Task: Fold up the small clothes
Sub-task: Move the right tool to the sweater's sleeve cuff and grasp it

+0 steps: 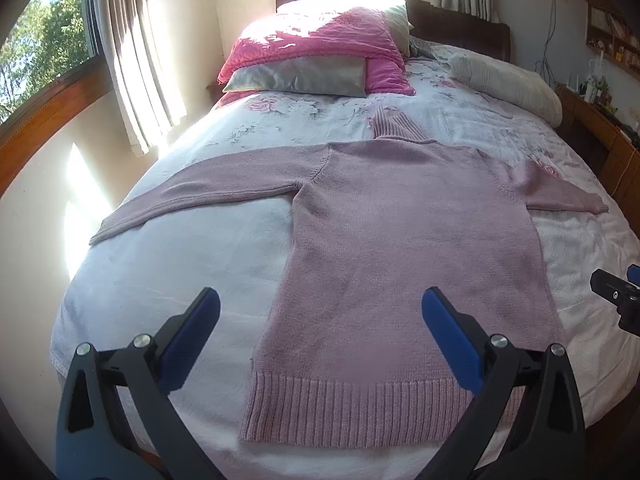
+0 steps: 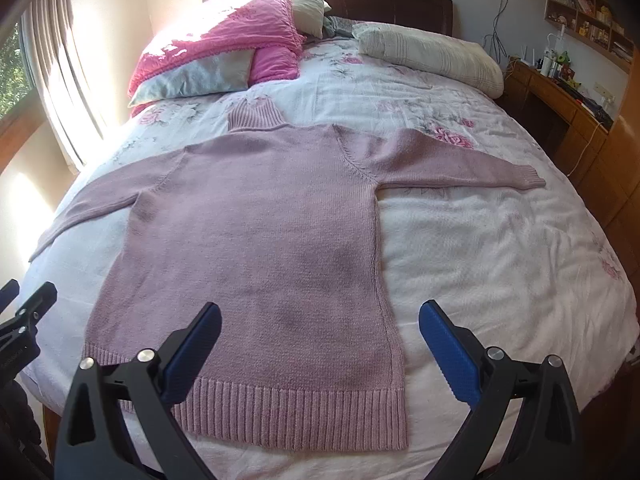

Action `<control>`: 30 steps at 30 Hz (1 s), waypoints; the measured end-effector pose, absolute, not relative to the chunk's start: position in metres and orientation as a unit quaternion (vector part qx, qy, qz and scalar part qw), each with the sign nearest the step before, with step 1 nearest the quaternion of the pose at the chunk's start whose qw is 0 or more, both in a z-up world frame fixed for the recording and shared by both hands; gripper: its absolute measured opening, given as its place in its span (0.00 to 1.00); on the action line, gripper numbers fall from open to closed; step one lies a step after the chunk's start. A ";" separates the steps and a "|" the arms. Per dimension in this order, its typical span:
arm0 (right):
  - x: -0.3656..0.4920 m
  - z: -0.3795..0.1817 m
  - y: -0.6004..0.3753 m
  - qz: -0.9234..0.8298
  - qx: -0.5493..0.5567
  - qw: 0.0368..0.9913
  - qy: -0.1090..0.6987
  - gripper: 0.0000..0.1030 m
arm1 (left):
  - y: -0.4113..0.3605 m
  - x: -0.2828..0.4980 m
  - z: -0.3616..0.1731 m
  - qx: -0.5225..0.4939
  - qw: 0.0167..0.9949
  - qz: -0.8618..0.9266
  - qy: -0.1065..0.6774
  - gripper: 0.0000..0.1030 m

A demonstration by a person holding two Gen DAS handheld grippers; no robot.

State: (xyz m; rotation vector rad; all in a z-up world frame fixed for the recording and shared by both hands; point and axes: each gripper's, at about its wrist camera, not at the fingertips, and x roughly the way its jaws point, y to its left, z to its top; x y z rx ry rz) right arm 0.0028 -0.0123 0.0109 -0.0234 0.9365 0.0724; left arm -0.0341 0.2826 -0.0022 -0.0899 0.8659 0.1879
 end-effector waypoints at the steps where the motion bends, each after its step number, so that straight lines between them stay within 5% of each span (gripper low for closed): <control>1: 0.005 0.013 -0.014 0.040 -0.013 0.895 0.445 0.96 | 0.283 -0.032 -0.002 -0.046 0.902 0.095 0.418 0.97; 14: 0.161 -0.012 -0.109 0.020 0.011 0.882 0.471 0.96 | 0.231 0.110 -0.033 -0.091 0.881 0.079 0.457 0.97; 30: 0.346 -0.080 -0.452 -0.138 0.107 0.796 0.580 0.95 | 0.042 0.299 -0.048 -0.060 0.857 0.070 0.507 0.97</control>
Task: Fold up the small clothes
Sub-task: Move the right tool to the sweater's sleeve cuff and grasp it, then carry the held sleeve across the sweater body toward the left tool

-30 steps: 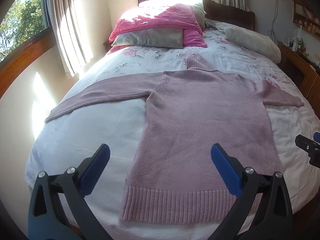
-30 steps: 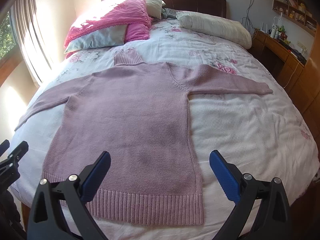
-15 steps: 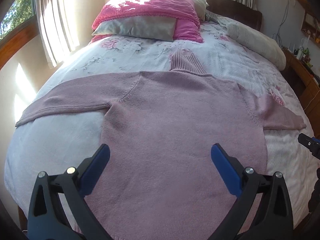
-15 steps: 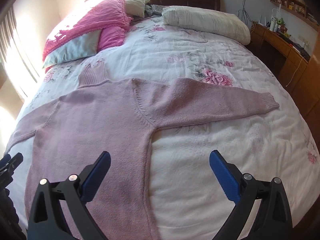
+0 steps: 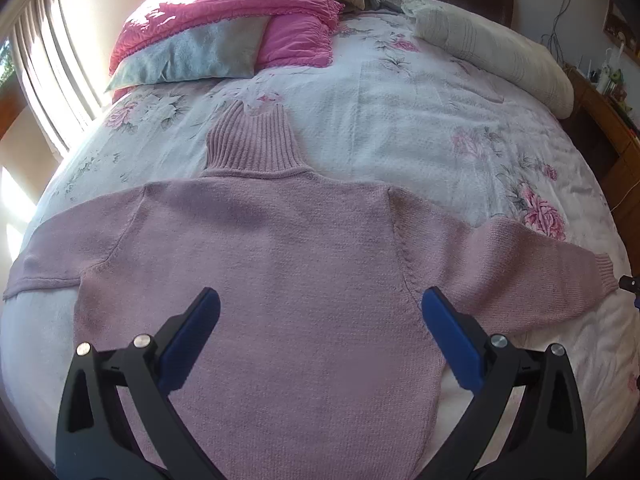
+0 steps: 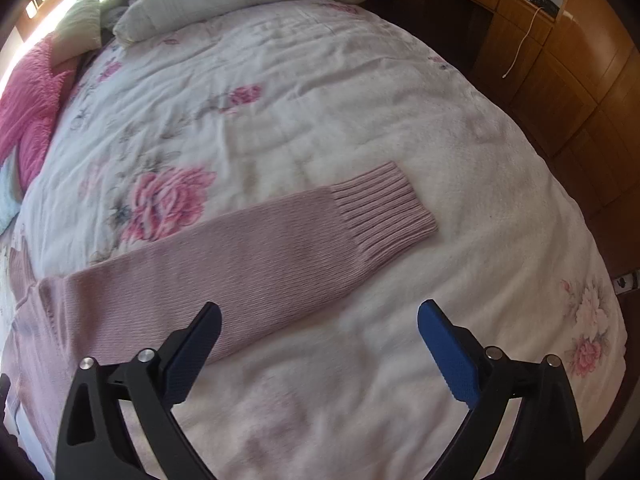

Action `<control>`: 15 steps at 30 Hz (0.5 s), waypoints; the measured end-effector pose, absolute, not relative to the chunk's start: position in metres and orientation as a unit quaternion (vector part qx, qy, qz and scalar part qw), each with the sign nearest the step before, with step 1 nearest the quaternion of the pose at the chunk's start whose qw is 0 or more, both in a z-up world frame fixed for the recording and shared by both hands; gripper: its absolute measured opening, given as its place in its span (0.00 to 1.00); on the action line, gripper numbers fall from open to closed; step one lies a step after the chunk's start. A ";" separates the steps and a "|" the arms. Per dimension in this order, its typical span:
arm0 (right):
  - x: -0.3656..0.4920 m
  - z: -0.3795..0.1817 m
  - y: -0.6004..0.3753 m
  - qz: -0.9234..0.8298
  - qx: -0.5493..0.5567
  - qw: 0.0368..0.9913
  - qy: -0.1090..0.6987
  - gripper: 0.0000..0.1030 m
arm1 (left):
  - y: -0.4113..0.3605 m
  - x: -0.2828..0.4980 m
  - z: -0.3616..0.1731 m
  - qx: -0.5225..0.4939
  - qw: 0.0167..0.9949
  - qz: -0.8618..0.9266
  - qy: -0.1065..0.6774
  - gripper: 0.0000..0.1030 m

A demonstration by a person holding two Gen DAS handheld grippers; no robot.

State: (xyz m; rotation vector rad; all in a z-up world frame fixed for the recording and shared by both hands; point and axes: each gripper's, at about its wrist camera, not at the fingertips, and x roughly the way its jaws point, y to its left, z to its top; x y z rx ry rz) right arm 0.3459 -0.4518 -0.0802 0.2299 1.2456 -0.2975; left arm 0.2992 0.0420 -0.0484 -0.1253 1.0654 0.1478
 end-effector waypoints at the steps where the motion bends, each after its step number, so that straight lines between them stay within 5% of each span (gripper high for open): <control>1: 0.353 -0.087 -0.470 -0.142 0.107 0.788 0.589 0.92 | 0.032 0.304 -0.048 -0.055 0.857 0.071 0.508 0.97; 11: 0.400 -0.160 -0.548 -0.050 0.175 0.746 0.640 0.84 | -0.012 0.330 -0.063 -0.069 0.840 0.109 0.528 0.97; 12: 0.399 -0.159 -0.549 -0.045 0.173 0.750 0.637 0.78 | -0.014 0.331 -0.065 -0.066 0.836 0.114 0.533 0.97; 15: 0.392 -0.147 -0.553 -0.010 0.191 0.760 0.621 0.28 | -0.016 0.331 -0.066 -0.060 0.832 0.122 0.538 0.97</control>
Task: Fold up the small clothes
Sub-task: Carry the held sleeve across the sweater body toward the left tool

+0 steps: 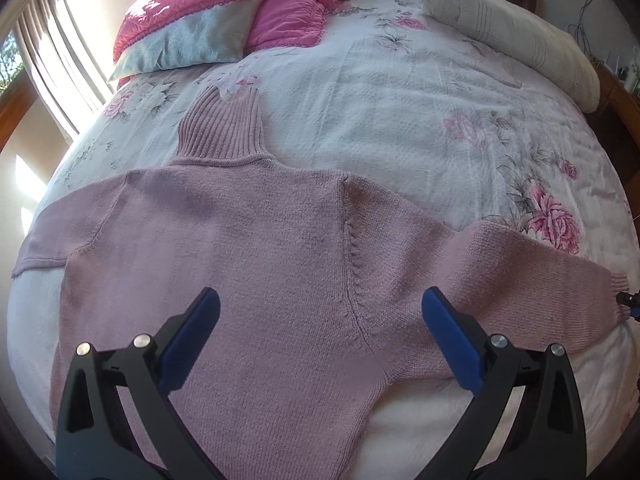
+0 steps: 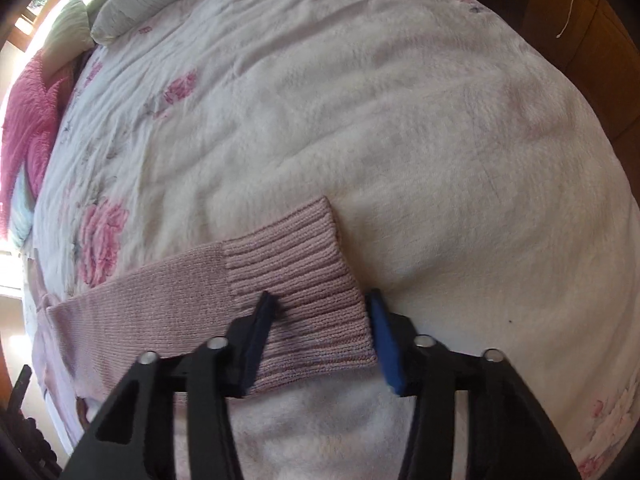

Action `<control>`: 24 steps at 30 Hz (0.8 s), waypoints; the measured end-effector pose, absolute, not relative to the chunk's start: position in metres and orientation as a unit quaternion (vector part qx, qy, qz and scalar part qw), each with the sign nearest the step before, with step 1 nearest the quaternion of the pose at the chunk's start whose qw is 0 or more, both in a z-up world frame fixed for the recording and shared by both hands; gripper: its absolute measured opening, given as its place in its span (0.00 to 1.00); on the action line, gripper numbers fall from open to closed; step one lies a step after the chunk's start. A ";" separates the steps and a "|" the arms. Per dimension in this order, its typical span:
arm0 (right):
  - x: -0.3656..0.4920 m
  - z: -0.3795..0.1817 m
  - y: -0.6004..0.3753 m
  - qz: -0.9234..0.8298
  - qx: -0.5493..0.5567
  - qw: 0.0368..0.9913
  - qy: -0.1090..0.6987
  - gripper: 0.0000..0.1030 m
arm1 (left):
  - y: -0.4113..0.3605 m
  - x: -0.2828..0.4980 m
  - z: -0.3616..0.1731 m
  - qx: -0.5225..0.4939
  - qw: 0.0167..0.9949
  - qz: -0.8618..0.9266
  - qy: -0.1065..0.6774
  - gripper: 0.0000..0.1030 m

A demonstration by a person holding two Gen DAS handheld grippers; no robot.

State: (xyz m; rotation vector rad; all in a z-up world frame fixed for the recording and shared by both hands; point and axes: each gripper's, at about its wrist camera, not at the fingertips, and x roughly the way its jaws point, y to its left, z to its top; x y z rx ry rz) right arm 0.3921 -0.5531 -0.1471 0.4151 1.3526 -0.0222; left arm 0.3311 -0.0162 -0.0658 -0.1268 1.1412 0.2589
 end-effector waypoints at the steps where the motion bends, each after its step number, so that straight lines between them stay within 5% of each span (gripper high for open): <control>1: 0.389 -0.143 -0.558 -0.004 0.206 0.759 0.618 0.19 | -0.015 0.332 -0.065 -0.057 0.831 0.124 0.539 0.97; 8: 0.363 -0.081 -0.532 0.067 0.273 0.782 0.556 0.10 | 0.020 0.329 -0.064 -0.065 0.821 0.142 0.550 0.97; 15: 0.356 -0.020 -0.370 0.173 0.232 0.793 0.535 0.10 | 0.084 0.313 -0.060 -0.080 0.818 0.134 0.553 0.97; 24: 0.366 -0.034 -0.173 0.234 0.174 0.767 0.572 0.10 | 0.155 0.296 -0.072 -0.083 0.813 0.123 0.563 0.97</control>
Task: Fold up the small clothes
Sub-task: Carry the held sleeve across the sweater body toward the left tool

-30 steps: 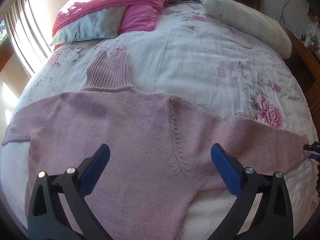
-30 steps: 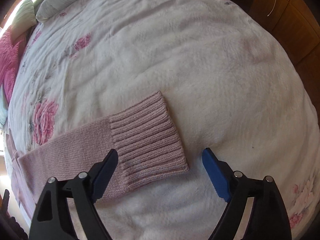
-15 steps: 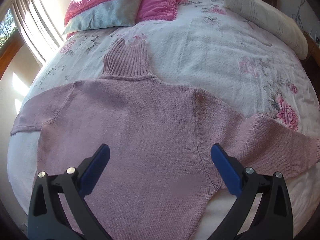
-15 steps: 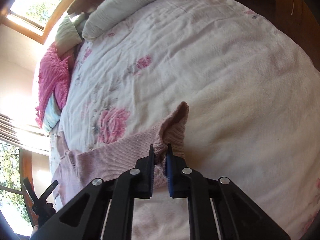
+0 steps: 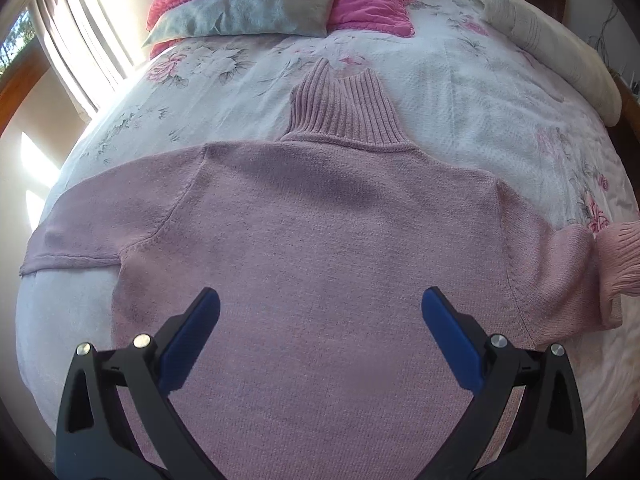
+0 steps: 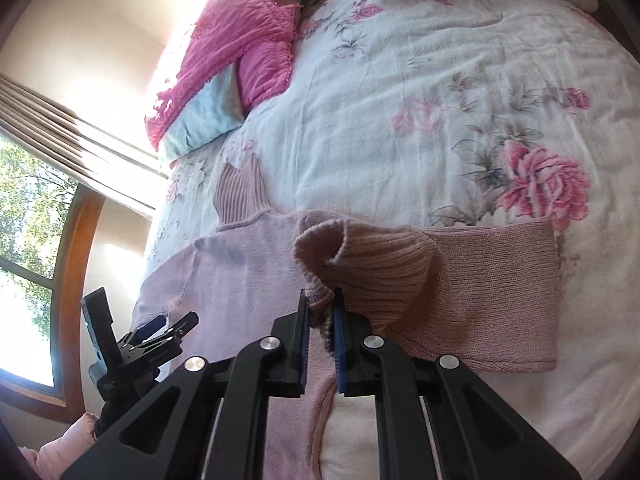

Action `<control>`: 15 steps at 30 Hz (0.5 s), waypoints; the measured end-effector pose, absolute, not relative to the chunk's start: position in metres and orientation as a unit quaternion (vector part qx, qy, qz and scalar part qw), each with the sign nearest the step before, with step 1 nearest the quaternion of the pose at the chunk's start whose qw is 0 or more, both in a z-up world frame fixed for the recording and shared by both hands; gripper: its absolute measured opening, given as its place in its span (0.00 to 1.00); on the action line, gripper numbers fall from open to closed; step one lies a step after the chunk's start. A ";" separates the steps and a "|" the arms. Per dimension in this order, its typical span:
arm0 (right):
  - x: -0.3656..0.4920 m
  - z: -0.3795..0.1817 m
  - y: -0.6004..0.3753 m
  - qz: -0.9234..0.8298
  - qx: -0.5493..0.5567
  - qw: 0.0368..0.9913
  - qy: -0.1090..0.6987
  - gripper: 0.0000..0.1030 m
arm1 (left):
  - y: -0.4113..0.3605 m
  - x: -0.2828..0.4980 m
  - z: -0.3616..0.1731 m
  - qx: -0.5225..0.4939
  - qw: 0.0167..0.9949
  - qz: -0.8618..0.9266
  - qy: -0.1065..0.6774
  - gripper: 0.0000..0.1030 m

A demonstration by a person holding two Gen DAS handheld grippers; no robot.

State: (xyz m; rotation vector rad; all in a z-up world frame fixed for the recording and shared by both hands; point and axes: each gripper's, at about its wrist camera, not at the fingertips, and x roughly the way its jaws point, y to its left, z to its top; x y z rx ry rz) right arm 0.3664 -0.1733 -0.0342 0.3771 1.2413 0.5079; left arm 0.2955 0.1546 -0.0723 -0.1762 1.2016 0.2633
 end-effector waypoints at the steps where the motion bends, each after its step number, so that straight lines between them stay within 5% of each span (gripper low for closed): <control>1: 0.368 -0.040 -0.158 0.239 0.169 0.763 0.577 0.10 | 0.160 0.295 -0.075 -0.084 0.812 0.122 0.565 0.97; 8: 0.376 -0.094 -0.079 0.263 0.172 0.712 0.628 0.18 | 0.180 0.305 -0.091 -0.089 0.807 0.111 0.573 0.97; 10: 0.371 -0.098 -0.079 0.278 0.202 0.696 0.631 0.41 | 0.179 0.308 -0.094 -0.099 0.805 0.102 0.576 0.97; 15: 0.352 -0.081 -0.128 0.221 0.211 0.735 0.605 0.43 | 0.151 0.316 -0.103 -0.138 0.799 0.058 0.583 0.97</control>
